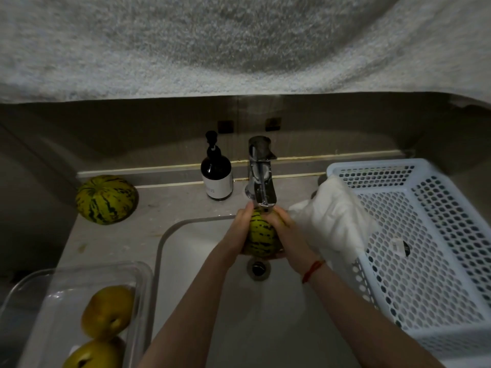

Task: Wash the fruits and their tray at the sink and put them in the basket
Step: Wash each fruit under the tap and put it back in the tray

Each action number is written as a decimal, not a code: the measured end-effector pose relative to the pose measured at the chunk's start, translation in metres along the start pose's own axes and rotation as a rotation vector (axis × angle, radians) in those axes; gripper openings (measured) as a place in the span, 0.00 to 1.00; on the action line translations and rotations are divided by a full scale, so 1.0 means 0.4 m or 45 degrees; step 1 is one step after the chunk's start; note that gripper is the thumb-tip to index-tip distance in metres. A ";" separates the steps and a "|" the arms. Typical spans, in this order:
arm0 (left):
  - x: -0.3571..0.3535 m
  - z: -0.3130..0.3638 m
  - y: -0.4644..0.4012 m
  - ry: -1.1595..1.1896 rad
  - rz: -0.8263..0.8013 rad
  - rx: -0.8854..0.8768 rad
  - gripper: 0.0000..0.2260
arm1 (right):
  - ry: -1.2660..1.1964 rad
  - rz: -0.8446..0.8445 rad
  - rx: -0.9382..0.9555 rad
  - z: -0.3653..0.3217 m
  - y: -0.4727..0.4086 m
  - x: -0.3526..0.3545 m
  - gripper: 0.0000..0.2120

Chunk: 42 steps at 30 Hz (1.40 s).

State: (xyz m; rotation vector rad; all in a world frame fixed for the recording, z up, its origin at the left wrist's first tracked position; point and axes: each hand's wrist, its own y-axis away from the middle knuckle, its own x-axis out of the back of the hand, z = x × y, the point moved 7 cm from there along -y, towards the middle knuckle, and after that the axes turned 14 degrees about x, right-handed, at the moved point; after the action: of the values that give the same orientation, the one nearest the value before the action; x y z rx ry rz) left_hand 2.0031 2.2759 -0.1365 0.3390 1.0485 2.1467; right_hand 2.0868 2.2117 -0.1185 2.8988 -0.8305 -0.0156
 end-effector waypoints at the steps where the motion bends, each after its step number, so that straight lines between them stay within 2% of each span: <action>1: 0.005 0.000 -0.004 0.034 0.033 -0.026 0.29 | 0.032 0.012 -0.052 0.008 -0.005 -0.003 0.09; 2: 0.014 -0.003 -0.006 0.064 0.084 -0.049 0.28 | 0.043 0.024 -0.127 0.018 -0.008 -0.007 0.11; 5: 0.045 -0.006 0.008 0.091 0.270 -0.213 0.23 | -0.016 0.044 -0.433 0.069 -0.006 -0.024 0.24; 7: 0.044 0.006 0.026 0.075 0.264 -0.408 0.17 | -0.028 0.020 -0.566 0.091 -0.017 -0.035 0.28; 9: 0.037 0.003 0.031 0.102 0.208 -0.450 0.12 | -0.022 0.020 -0.576 0.091 -0.034 -0.040 0.27; 12: 0.050 0.002 0.033 0.252 0.285 -0.361 0.07 | 0.182 0.043 -0.385 0.068 -0.052 -0.028 0.20; 14: 0.059 0.001 0.027 0.319 0.346 -0.258 0.10 | 0.256 0.000 -0.155 0.042 -0.040 -0.032 0.19; 15: 0.054 -0.007 0.022 0.396 0.293 -0.159 0.14 | 0.263 -0.025 -0.033 0.026 -0.029 -0.036 0.19; 17: 0.016 -0.034 0.015 0.617 0.037 0.112 0.24 | 0.343 -0.083 0.160 -0.006 -0.004 -0.037 0.24; 19: -0.013 -0.048 0.022 0.730 -0.168 0.294 0.29 | 0.580 -0.130 0.312 -0.042 0.011 -0.026 0.28; 20: -0.020 -0.053 0.024 0.742 -0.223 0.346 0.29 | 0.678 -0.155 0.386 -0.057 0.015 -0.022 0.27; 22: -0.030 -0.063 0.029 0.753 -0.301 0.430 0.29 | 0.722 -0.243 0.466 -0.066 0.022 -0.025 0.23; 25: -0.015 -0.084 0.029 0.682 -0.224 0.533 0.31 | 0.482 -0.251 0.395 -0.050 0.024 -0.028 0.20; 29: 0.010 -0.074 0.018 0.477 -0.134 0.432 0.32 | 0.030 0.052 0.013 0.002 -0.005 -0.023 0.09; 32: 0.009 -0.066 0.023 0.466 -0.178 0.309 0.31 | -0.010 0.269 -0.171 0.036 -0.028 -0.015 0.09; 34: 0.001 -0.071 0.033 0.562 -0.213 0.275 0.30 | -0.002 0.324 -0.272 0.055 -0.040 -0.023 0.10; 36: 0.004 -0.074 0.032 0.591 -0.158 0.163 0.27 | 0.024 0.358 -0.353 0.065 -0.048 -0.028 0.13; 39: 0.013 -0.056 0.046 0.649 -0.107 -0.038 0.27 | 0.078 0.382 -0.294 0.057 -0.060 -0.028 0.14; 42: 0.011 -0.045 0.046 0.567 -0.083 -0.015 0.24 | 0.275 0.315 -0.028 0.019 -0.047 -0.027 0.14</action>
State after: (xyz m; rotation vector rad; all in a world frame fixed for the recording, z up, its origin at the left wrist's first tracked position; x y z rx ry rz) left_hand 1.9819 2.2606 -0.1341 -0.1891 1.2672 2.2199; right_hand 2.0871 2.2323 -0.1288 2.6927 -1.1292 0.3033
